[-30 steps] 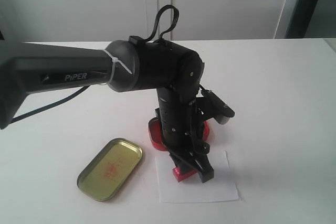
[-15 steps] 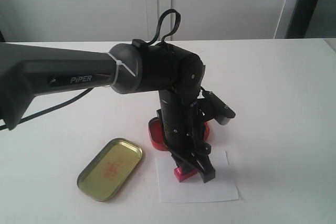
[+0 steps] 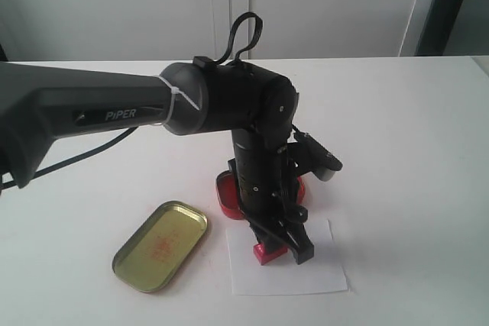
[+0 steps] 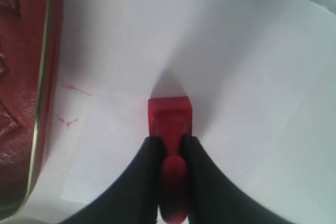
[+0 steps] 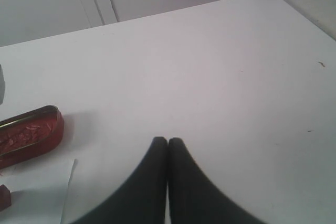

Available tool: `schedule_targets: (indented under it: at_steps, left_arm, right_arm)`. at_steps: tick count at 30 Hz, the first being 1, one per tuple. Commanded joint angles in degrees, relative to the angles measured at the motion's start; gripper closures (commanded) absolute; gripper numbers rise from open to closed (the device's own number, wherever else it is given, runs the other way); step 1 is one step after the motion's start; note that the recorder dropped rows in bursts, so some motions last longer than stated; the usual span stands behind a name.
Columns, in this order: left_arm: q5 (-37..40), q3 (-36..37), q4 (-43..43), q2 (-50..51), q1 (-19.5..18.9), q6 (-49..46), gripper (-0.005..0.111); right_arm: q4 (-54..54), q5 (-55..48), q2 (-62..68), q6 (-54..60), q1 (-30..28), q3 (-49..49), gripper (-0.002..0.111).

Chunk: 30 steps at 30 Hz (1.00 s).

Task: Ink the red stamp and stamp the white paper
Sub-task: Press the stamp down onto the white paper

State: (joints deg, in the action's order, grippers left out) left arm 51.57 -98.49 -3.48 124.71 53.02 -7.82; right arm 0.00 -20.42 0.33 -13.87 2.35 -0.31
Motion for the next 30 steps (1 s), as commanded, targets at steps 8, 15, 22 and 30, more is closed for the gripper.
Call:
schedule_targets:
  at_steps: [8, 15, 22, 30]
  left_arm:
    - [-1.9, 1.9, -2.5, 3.6, 0.3, -1.2, 0.107]
    - [-2.6, 4.2, -3.5, 3.6, 0.2, -1.2, 0.107]
    - [-4.9, 6.5, -5.3, 3.6, 0.2, -1.4, 0.107]
    - [-4.3, 6.8, -5.4, 3.5, 0.2, -2.7, 0.107]
  right_arm:
    - [-0.4, 0.9, -0.3, -0.1, -0.1, 0.3, 0.108]
    - [-0.4, 0.9, -0.3, -0.1, -0.1, 0.3, 0.108]
    - [-0.4, 0.9, -0.3, -0.1, -0.1, 0.3, 0.108]
    - [-0.4, 0.9, -0.3, -0.1, -0.1, 0.3, 0.108]
